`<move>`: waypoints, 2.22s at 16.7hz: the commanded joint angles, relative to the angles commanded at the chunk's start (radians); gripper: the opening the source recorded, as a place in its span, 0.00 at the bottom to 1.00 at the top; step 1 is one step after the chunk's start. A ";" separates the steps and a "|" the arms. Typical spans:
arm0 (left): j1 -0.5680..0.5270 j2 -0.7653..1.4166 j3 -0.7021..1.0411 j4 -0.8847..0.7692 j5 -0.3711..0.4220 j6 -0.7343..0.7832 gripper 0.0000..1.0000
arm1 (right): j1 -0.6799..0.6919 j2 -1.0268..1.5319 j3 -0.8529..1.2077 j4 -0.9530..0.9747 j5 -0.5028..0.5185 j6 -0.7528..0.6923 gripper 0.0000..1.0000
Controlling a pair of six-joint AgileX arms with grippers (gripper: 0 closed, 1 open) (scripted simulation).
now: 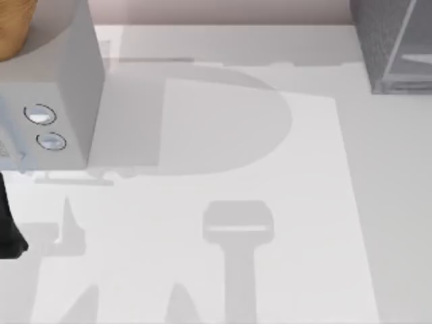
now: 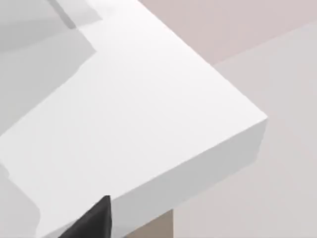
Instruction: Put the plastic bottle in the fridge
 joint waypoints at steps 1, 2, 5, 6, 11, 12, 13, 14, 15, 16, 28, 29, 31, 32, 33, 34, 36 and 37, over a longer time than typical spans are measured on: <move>0.000 0.000 0.000 0.000 0.000 0.000 1.00 | 0.134 0.062 0.021 -0.044 -0.031 -0.081 1.00; 0.000 0.000 0.000 0.000 0.000 0.000 1.00 | 0.261 0.121 0.041 -0.086 -0.061 -0.159 1.00; 0.000 0.000 0.000 0.000 0.000 0.000 1.00 | 0.622 0.289 0.098 -0.205 -0.144 -0.377 1.00; 0.000 0.000 0.000 0.000 0.000 0.000 1.00 | 0.731 0.339 0.115 -0.241 -0.168 -0.442 1.00; 0.000 0.000 0.000 0.000 0.000 0.000 1.00 | 1.180 0.548 0.186 -0.389 -0.270 -0.713 1.00; 0.000 0.000 0.000 0.000 0.000 0.000 1.00 | 1.250 0.581 0.197 -0.412 -0.286 -0.755 1.00; 0.000 0.000 0.000 0.000 0.000 0.000 1.00 | 1.306 0.607 0.206 -0.431 -0.298 -0.789 1.00; 0.000 0.000 0.000 0.000 0.000 0.000 1.00 | 1.359 0.632 0.214 -0.449 -0.310 -0.821 1.00; 0.000 0.000 0.000 0.000 0.000 0.000 1.00 | 1.395 0.649 0.220 -0.461 -0.319 -0.843 1.00; 0.000 0.000 0.000 0.000 0.000 0.000 1.00 | 1.428 0.665 0.225 -0.472 -0.326 -0.863 1.00; 0.000 0.000 0.000 0.000 0.000 0.000 1.00 | 1.481 0.639 0.198 -0.461 -0.358 -0.853 1.00; 0.000 0.000 0.000 0.000 0.000 0.000 1.00 | 1.502 0.639 0.194 -0.447 -0.377 -0.841 1.00; 0.000 0.000 0.000 0.000 0.000 0.000 1.00 | 1.551 0.635 0.187 -0.410 -0.424 -0.806 1.00; 0.000 0.000 0.000 0.000 0.000 0.000 1.00 | 1.576 0.632 0.185 -0.388 -0.450 -0.784 1.00; 0.000 0.000 0.000 0.000 0.000 0.000 1.00 | 1.602 0.627 0.183 -0.365 -0.476 -0.759 1.00; 0.000 0.000 0.000 0.000 0.000 0.000 1.00 | 1.626 0.622 0.181 -0.341 -0.501 -0.732 1.00; 0.000 0.000 0.000 0.000 0.000 0.000 1.00 | 1.670 0.610 0.178 -0.295 -0.545 -0.677 1.00; 0.000 0.000 0.000 0.000 0.000 0.000 1.00 | 1.688 0.604 0.177 -0.274 -0.564 -0.650 1.00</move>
